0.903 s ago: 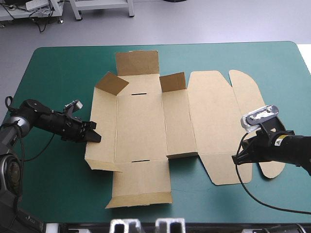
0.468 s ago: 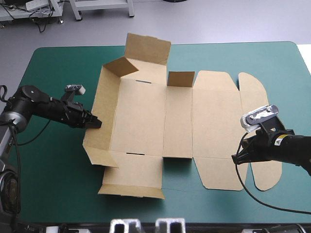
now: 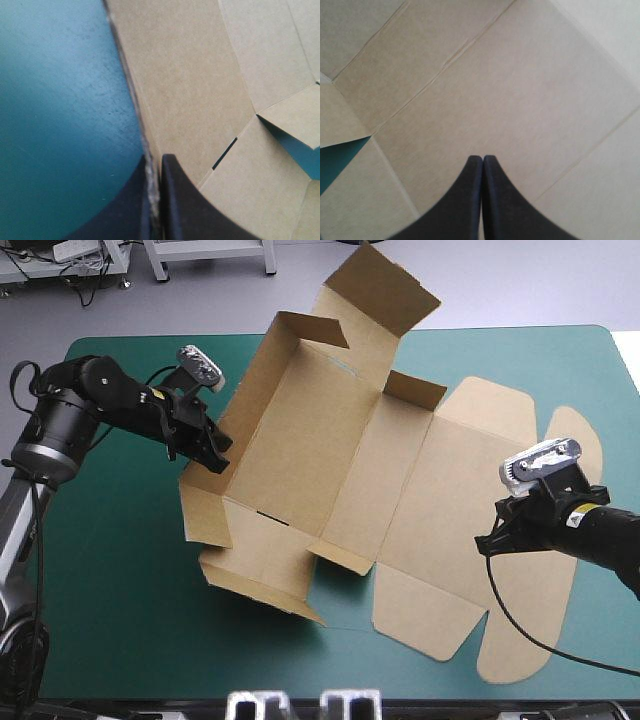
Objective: Fold the box
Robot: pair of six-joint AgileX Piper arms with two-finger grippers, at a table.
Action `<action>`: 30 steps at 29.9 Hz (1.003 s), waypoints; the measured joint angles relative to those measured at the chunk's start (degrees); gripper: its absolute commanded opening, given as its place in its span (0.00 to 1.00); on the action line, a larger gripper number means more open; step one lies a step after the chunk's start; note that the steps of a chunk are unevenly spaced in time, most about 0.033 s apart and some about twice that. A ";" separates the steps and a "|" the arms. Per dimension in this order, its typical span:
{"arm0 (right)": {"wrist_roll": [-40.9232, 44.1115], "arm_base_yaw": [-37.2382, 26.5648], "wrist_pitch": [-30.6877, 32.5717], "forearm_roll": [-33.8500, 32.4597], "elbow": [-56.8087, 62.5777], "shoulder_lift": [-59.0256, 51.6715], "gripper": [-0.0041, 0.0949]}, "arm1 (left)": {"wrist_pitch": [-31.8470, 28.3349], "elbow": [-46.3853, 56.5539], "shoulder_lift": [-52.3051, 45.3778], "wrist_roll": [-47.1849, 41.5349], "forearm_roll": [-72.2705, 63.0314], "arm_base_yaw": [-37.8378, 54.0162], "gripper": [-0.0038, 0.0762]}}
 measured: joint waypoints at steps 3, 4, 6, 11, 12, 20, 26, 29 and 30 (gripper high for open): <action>0.00 0.00 -0.35 0.00 -2.17 0.00 0.02 | -1.16 -2.16 0.00 0.07 8.10 -5.34 0.04; 0.12 0.00 -0.40 0.00 -2.98 0.07 0.02 | -2.24 -2.49 0.00 0.39 10.50 -7.08 0.04; 0.33 0.00 -0.42 0.00 -5.38 0.52 0.02 | -4.70 -2.56 0.00 1.84 14.13 -10.16 0.04; 0.55 0.00 -0.58 0.00 -12.76 3.71 0.02 | -12.97 -2.60 0.00 6.76 18.12 -14.88 0.04; 0.61 0.00 -0.58 0.00 -14.49 4.68 0.02 | -15.04 -2.60 0.00 7.85 18.47 -15.57 0.04; 0.72 0.00 -0.12 -0.06 -28.21 14.35 0.02 | -22.14 -2.60 0.17 13.32 20.33 -18.18 0.04; 1.15 0.00 2.83 -0.06 -40.43 24.06 0.02 | -27.30 -2.60 2.30 15.24 26.64 -21.33 0.04; 1.75 0.00 4.57 -0.06 -46.15 29.25 0.02 | -28.00 -2.60 4.15 15.36 29.27 -22.34 0.04; 1.92 0.00 5.17 -0.06 -47.53 30.56 0.02 | -28.51 -2.60 4.66 15.42 29.71 -22.41 0.04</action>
